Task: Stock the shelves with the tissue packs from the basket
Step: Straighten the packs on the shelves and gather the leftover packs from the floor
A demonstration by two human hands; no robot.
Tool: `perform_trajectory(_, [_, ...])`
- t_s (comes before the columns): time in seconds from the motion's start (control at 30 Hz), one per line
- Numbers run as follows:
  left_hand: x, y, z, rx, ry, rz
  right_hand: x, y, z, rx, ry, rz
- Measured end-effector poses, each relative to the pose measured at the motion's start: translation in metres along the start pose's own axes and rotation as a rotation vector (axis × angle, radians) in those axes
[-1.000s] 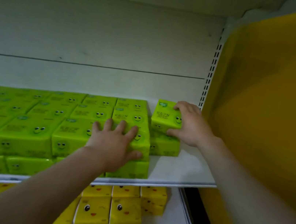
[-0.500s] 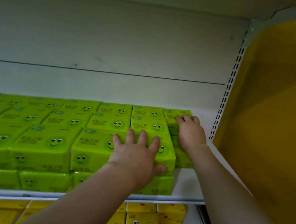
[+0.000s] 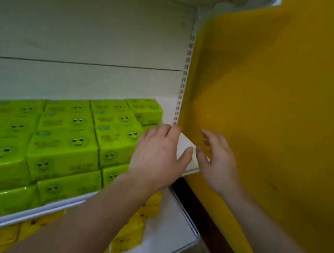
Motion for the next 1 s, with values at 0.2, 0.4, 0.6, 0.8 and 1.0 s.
perform_trajectory(0.2, [-0.076, 0.078, 0.066, -0.404, -0.270, 0.159, -0.148, 0.000, -0.102, -0.140, 0.048, 0.272])
perform_trajectory(0.4, [-0.203, 0.168, 0.153, -0.477, -0.745, 0.291, -0.316, 0.001, -0.188, -0.314, 0.106, 0.567])
perform_trajectory(0.6, [-0.372, 0.254, 0.223, -0.392, -1.200, 0.432, -0.507, -0.025, -0.272, -0.479, 0.161, 0.937])
perform_trajectory(0.8, [-0.525, 0.283, 0.268, -0.242, -1.570, 0.459, -0.672, -0.069, -0.317, -0.588, 0.132, 1.358])
perform_trajectory(1.0, [-0.657, 0.266, 0.304, -0.018, -1.906, 0.430, -0.808, -0.099, -0.316, -0.615, -0.111, 1.759])
Point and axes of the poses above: each hand's wrist, its own x-axis towards the middle knuckle, its own z-axis out of the palm, y = z × x, the point moved 6 cm from there along x, towards the middle knuckle, and after that the axes turned 13 degrees about -z, right-handed, at the moved point
